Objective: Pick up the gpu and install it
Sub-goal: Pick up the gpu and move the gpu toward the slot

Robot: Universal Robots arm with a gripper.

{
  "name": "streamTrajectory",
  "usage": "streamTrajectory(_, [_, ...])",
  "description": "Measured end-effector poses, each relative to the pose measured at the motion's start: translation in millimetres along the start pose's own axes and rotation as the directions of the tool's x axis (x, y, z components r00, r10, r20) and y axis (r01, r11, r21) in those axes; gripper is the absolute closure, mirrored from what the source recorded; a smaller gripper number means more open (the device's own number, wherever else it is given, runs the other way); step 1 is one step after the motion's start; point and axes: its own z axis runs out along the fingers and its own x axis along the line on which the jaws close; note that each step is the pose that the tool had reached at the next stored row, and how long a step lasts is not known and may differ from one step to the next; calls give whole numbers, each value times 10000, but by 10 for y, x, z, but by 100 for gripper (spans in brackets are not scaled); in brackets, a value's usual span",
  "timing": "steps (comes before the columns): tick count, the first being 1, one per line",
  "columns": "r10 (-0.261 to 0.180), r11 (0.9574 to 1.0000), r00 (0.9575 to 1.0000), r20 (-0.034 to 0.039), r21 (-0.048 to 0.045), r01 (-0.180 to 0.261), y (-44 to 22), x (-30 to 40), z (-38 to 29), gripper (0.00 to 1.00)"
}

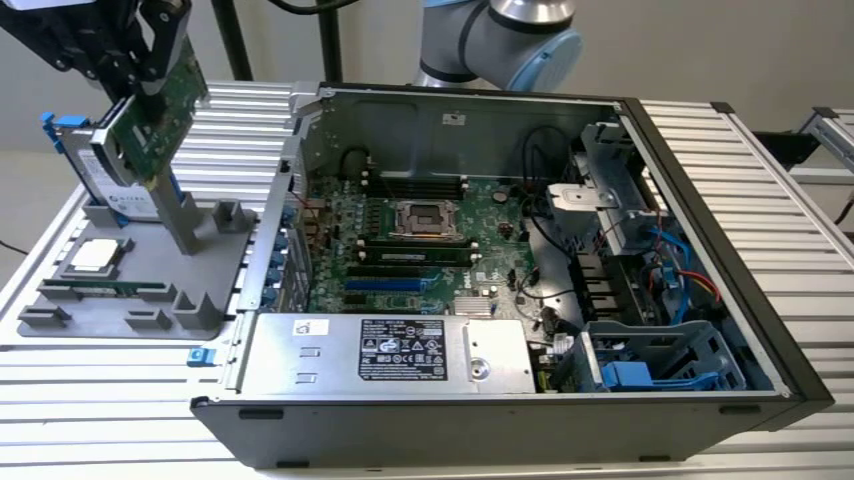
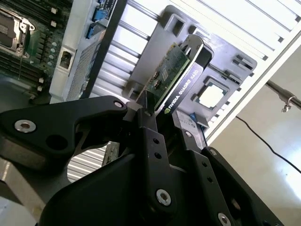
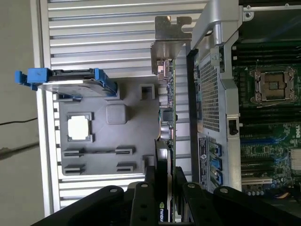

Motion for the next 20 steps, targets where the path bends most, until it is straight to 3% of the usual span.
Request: streamTrajectory(20, [0,10000,10000,0,0,0,11,-159,3,100])
